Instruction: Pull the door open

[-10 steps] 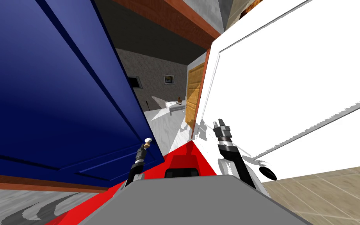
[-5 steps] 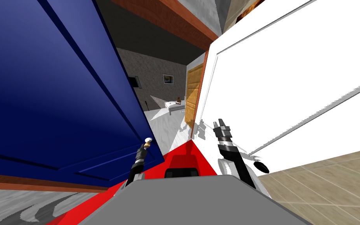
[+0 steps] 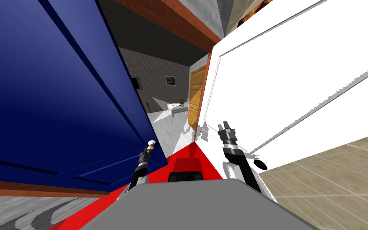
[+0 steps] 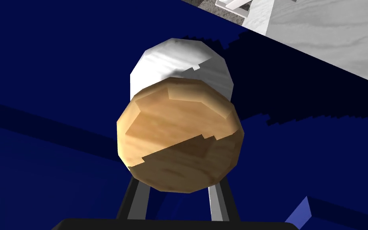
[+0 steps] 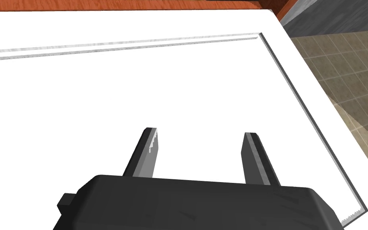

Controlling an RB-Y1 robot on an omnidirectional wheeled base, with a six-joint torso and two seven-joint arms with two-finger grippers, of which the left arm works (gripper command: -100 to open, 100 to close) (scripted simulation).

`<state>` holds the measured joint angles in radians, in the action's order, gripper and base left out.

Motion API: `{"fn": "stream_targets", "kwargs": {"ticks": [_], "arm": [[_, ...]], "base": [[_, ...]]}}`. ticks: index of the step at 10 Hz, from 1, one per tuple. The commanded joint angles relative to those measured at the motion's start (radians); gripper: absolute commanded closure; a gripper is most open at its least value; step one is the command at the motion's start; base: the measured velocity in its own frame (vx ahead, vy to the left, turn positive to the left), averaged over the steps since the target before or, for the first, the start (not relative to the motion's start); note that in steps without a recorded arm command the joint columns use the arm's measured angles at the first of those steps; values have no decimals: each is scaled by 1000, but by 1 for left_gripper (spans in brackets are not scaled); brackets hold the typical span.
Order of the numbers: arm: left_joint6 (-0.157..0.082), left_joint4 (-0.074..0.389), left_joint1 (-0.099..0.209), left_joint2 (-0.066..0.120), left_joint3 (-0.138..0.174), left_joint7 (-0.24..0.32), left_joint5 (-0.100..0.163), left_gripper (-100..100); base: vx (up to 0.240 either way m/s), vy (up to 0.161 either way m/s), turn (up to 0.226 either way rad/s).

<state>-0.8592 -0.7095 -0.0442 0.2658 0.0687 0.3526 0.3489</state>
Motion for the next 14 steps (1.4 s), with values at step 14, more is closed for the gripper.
{"fn": "stream_targets", "kwargs": {"ticks": [14], "arm": [[0,0,29,11,-71,299,108,100]], "base": [[-34,6,-35]]}}
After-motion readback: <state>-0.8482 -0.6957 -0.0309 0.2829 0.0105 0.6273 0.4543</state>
